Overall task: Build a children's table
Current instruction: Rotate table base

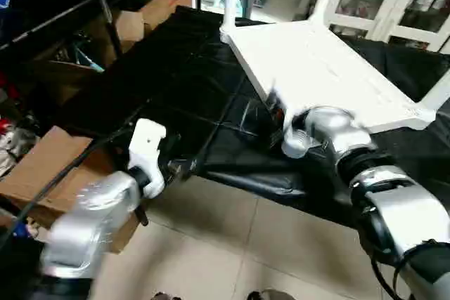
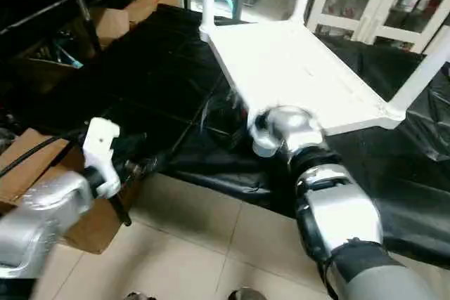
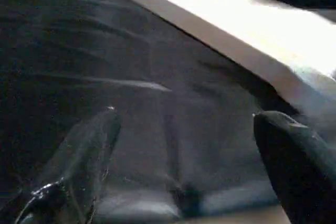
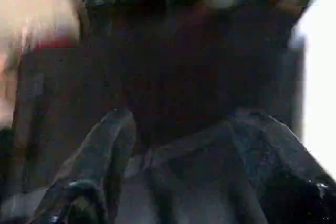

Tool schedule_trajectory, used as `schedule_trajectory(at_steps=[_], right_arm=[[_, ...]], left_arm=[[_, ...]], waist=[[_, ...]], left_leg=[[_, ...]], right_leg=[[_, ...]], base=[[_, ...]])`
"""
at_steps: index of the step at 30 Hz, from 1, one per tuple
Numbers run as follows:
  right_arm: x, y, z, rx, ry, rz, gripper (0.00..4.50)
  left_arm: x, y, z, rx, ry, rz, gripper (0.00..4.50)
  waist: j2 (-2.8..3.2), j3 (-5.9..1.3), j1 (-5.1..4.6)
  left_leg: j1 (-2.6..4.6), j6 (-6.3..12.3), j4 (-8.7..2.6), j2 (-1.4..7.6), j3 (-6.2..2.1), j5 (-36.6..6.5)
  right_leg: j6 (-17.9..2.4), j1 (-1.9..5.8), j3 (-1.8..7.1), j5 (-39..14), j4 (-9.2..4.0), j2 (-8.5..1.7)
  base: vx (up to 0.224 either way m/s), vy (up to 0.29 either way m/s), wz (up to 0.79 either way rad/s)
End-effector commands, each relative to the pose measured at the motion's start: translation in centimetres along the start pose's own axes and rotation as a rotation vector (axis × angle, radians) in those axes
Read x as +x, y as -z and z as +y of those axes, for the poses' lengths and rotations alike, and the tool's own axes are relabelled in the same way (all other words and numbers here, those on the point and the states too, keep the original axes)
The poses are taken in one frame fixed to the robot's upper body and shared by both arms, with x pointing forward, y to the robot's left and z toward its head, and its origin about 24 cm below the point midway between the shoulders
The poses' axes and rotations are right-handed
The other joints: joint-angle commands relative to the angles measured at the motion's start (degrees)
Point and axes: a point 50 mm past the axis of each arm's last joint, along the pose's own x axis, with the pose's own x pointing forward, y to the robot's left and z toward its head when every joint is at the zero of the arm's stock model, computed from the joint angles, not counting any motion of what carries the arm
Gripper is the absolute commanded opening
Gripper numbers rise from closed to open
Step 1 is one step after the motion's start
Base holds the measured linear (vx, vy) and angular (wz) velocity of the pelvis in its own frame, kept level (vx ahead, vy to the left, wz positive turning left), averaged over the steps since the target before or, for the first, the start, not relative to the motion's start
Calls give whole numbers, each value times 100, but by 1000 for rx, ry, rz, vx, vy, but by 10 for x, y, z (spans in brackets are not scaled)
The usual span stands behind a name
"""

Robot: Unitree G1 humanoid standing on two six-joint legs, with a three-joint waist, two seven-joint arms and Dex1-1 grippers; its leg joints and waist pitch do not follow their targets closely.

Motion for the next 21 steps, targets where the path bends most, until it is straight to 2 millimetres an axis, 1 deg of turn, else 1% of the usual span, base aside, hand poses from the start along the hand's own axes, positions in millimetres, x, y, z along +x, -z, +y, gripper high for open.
schedule_trajectory(at_steps=[1,2,3,4,5,6,7,8,9,10,11,12,13,14,15,16,17,18,19,20,21], right_arm=[[-25,-10,-13,8,123,-134,324],[-28,-12,-12,7,133,-153,324],[-35,-14,-11,7,158,-201,324],[-55,-15,-7,37,263,-272,324],[-58,-14,-7,39,279,-270,324],[-68,-10,-6,50,348,-265,324],[-95,10,1,33,463,-208,324],[-95,10,1,33,463,-208,324],[-107,19,6,22,461,-196,324],[-119,26,12,13,461,-201,324],[-141,43,21,27,522,-157,324],[-146,47,24,31,547,-145,324],[-149,50,25,34,561,-139,324],[-153,52,29,41,583,-127,324],[-159,58,36,24,586,-107,324],[-160,60,40,18,575,-94,324],[-161,61,43,14,567,-85,324],[-154,63,46,36,573,-72,324],[-153,63,46,38,573,-72,324],[-149,61,46,31,573,-75,324],[-145,58,47,24,568,-85,324]], left_arm=[[0,-4,12,-44,-173,-67,444],[0,-4,12,-51,-175,-77,444],[0,-5,11,-67,-177,-99,444],[-3,-9,9,-78,-198,-144,444],[-3,-9,9,-84,-196,-151,444],[-5,-11,7,-105,-189,-181,444],[-9,-10,1,-165,-185,-202,444],[-9,-10,1,-165,-185,-202,444],[-11,-8,-2,-169,-183,-194,444],[-11,-5,-6,-149,-186,-175,444],[-11,-1,-12,-116,-186,-156,444],[-11,1,-13,-113,-186,-152,444],[-11,2,-13,-113,-186,-150,444],[-11,3,-13,-117,-191,-151,444],[-7,7,-14,-71,-205,-144,444],[-4,10,-17,-54,-211,-134,444],[-3,12,-19,-44,-214,-128,444],[-2,14,-21,-37,-224,-128,444],[-2,14,-21,-37,-225,-128,444],[-2,15,-22,-44,-229,-130,444],[-2,15,-22,-47,-229,-134,444]], waist=[[163,-436,9],[168,-435,40],[165,-439,44],[225,-437,41],[225,-437,41],[208,-483,27],[341,-460,26],[311,-454,24],[305,-446,-14],[345,-453,-37],[371,-436,-107],[392,-425,-127],[443,-401,-237],[508,-405,-367],[469,-408,-432],[555,-390,-449],[539,-354,-504],[458,-318,-554],[411,-339,-560],[182,-391,-584],[-57,-543,-639]], left_leg=[[210,127,-444,263,-83,-1255],[216,77,-453,240,-86,-1399],[199,58,-459,227,-100,-1435],[167,48,-481,201,-124,-1388],[167,48,-481,201,-124,-1388],[163,52,-473,202,-135,-1300],[145,29,-480,189,-130,-1235],[173,39,-485,210,-120,-1380],[144,47,-485,193,-123,-1499],[155,60,-482,177,-133,-1710],[166,-8,-522,212,-186,-1789],[180,-49,-553,253,-227,-1861],[302,-64,-638,382,-323,-2145],[322,91,-870,775,-622,-2128],[310,207,-1016,1033,-785,-2006],[349,460,-1179,1358,-927,-1797],[340,675,-1221,1376,-875,-1904],[226,817,-1203,1199,-769,-2263],[176,797,-1132,1011,-647,-2502],[223,561,-127,-1,-107,-2673],[10,885,1240,-729,98,-1871]], right_leg=[[-1532,272,229,-729,-375,-263],[-1407,285,225,-885,-420,-259],[-1349,298,226,-987,-404,-260],[-1160,323,226,-1193,-465,-258],[-1160,323,226,-1193,-465,-258],[-1072,324,228,-1233,-441,-262],[-1029,310,231,-1299,-466,-256],[-1010,276,227,-1435,-508,-256],[-981,283,222,-1592,-514,-248],[-869,270,201,-2006,-549,-251],[-609,266,141,-2089,-622,-134],[-525,257,100,-2067,-637,-76],[-463,197,-28,-2038,-698,81],[-530,255,-125,-1642,-500,92],[-548,279,-133,-1329,-290,58],[-593,177,-99,-1057,79,-24],[-688,136,-41,-987,269,-101],[-886,222,41,-1055,272,-164],[-1049,263,64,-1225,152,-155],[-1283,68,-44,-2535,-576,43],[-1331,199,0,-3368,-873,-64]], base=[[0,0,0],[0,0,0],[0,0,0],[0,0,0],[0,0,0],[0,0,0],[0,0,0],[0,0,0],[0,0,0],[0,0,0],[0,0,0],[0,0,0],[0,0,0],[0,0,0],[0,0,0],[-21,-89,-4],[-11,-166,4],[-11,-166,4],[-56,-243,-8],[-83,-243,-11],[-83,-243,-11]])
